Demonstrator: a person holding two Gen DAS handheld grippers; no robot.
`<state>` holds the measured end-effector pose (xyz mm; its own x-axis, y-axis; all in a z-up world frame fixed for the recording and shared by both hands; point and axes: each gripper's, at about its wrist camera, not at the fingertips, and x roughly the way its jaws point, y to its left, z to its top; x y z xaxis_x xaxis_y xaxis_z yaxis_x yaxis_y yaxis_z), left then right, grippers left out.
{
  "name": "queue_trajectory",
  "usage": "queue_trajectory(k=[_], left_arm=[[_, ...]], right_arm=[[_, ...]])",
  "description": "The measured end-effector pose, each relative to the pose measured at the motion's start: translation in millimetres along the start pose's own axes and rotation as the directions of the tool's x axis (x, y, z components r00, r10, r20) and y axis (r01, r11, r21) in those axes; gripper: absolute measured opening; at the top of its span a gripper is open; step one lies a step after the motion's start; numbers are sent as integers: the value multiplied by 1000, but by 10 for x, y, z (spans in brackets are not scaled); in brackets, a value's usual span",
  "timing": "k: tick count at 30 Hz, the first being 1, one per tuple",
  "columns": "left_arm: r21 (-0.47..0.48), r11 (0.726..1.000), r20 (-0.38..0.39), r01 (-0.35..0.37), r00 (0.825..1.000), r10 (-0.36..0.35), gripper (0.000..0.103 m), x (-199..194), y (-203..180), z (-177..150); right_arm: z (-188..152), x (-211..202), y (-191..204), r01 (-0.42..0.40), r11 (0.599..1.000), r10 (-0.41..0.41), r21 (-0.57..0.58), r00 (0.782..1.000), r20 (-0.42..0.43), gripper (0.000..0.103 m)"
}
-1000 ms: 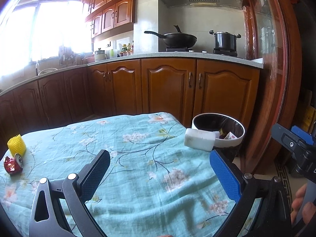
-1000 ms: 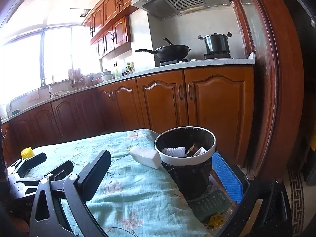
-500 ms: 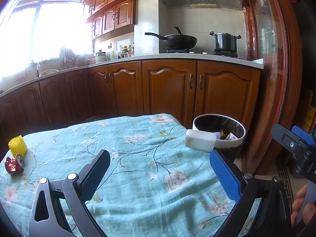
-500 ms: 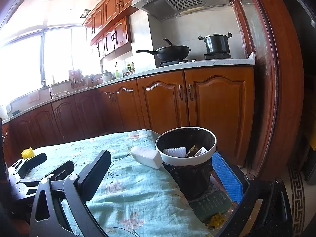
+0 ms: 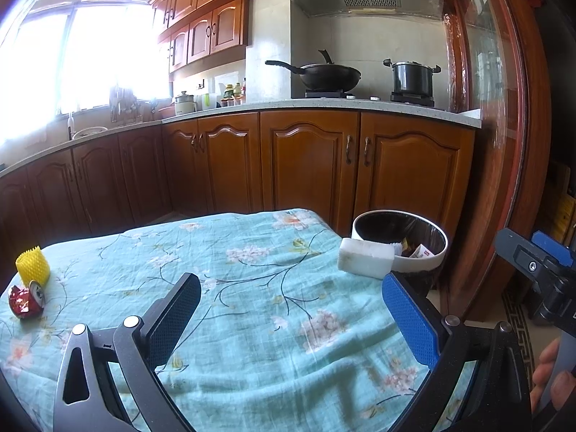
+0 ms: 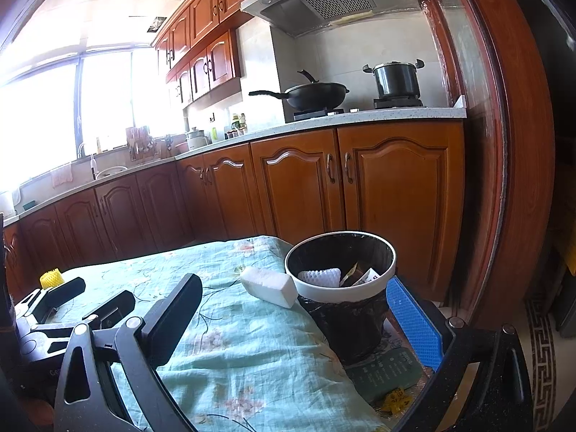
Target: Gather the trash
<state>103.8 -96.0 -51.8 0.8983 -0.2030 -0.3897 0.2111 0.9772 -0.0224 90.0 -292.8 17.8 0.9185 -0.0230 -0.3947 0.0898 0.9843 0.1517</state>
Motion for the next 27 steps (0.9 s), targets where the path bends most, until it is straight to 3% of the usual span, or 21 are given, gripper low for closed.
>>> queue_trajectory(k=[27], left_arm=[[-1, 1000, -5, -4, 1000, 4, 102, 28, 15, 6]], right_arm=[[1, 7, -14, -3, 1000, 3, 10, 1000, -5, 103]])
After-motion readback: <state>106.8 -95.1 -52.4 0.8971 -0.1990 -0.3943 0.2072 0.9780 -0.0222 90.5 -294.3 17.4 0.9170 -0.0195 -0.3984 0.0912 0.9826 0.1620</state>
